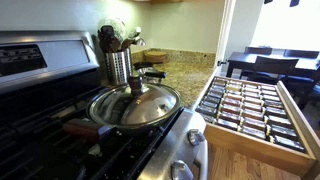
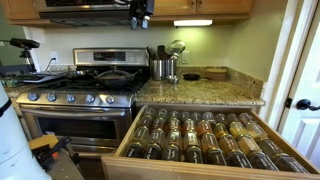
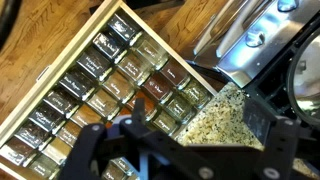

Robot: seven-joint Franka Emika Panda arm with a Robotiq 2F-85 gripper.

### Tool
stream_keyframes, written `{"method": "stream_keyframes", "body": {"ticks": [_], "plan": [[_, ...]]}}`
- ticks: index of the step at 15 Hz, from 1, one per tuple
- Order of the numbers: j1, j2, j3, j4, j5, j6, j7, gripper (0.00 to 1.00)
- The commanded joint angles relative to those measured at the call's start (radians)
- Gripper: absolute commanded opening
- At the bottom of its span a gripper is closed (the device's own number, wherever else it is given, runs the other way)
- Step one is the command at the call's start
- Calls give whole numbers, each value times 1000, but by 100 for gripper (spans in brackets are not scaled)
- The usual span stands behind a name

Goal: Close the drawer

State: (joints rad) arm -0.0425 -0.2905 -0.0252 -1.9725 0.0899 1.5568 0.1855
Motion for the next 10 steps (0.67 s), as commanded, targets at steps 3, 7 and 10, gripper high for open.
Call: {"method": "stream_keyframes", "body": {"ticks": [3,7,10], "plan": [[-3,1,3,3,1,-3,-1,100],[-5,1,0,-1,2,6,-4,100],[-17,-11,-20,-45,17,60,-16,100]]}}
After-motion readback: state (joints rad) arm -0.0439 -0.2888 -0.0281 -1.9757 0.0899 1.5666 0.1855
